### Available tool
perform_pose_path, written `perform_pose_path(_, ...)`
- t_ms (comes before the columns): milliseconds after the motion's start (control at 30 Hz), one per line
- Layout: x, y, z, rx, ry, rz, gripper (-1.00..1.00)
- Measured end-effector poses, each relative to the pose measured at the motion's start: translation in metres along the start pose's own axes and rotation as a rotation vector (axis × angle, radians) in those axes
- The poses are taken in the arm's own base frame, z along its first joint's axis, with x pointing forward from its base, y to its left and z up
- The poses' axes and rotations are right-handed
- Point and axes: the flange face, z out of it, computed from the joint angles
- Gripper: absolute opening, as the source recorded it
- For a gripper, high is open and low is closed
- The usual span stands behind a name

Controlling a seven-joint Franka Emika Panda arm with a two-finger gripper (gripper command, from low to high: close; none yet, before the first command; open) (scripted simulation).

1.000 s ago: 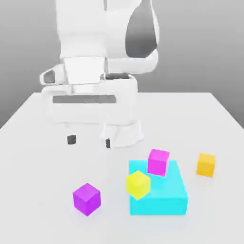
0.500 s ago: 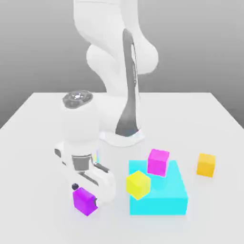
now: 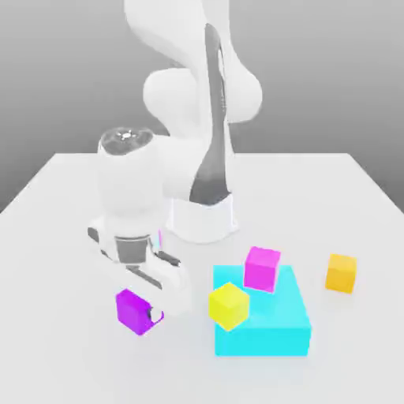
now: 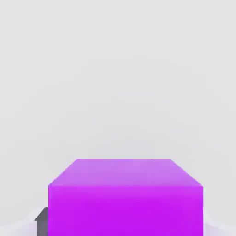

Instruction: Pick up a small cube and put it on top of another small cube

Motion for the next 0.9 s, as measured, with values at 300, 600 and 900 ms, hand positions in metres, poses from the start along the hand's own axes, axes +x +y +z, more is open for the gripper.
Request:
perform_pose_path(300,-0.119,-0.013,-0.087,0.08,-0.104,-0.563,-1.0)
perform_pose_path(600,-0.207,0.056,-0.115,-0.007,-0.03,-1.148,-1.0)
perform_pose_path(900,-0.207,0.067,-0.048,-0.038,-0.011,-1.177,1.0)
